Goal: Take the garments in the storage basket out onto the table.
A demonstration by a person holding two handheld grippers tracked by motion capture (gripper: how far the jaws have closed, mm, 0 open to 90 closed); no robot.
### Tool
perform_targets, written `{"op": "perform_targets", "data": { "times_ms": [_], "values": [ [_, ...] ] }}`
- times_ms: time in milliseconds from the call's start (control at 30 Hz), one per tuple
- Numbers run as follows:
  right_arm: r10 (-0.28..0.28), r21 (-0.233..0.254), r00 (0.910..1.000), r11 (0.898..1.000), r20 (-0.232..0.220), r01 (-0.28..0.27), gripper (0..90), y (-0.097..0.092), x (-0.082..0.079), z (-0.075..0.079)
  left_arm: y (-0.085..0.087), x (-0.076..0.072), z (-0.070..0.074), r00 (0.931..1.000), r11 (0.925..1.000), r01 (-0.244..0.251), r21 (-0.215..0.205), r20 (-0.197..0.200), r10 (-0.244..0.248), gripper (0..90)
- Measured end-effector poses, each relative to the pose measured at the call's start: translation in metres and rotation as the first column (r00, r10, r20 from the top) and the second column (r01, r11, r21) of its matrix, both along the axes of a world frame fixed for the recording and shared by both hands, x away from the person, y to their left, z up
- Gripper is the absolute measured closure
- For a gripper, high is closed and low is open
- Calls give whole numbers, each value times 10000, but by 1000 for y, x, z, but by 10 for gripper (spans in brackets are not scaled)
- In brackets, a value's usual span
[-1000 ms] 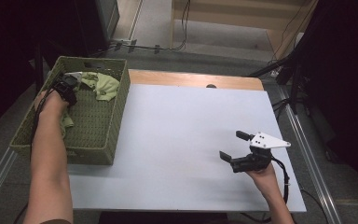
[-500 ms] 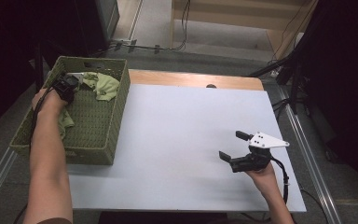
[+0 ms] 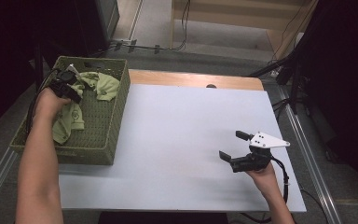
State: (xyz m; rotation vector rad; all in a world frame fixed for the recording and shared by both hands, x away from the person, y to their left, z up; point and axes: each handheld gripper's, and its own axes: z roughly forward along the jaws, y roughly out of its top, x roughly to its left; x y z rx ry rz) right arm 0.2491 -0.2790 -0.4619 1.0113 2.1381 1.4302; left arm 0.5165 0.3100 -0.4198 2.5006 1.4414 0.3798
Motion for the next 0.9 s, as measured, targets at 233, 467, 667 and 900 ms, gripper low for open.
{"op": "perform_targets", "data": {
  "times_ms": [233,467,667,900],
  "values": [
    [44,106,10000,9999,39,-45,0,-1,0,0,-13,-13,10,9924,9943,1060,-90,644,-1052,755],
    [56,137,10000,9999,58,-57,0,-1,0,1,-26,-27,27,9705,9784,2054,-247,1343,-2003,756],
    [70,180,10000,9998,53,-71,0,-1,-1,1,-43,-41,43,9408,9571,2866,-426,2010,-2728,756],
    [103,303,9999,9995,120,-107,0,-2,-1,3,-57,-54,64,9067,9339,3492,-765,2791,-3162,755]
  ]
}}
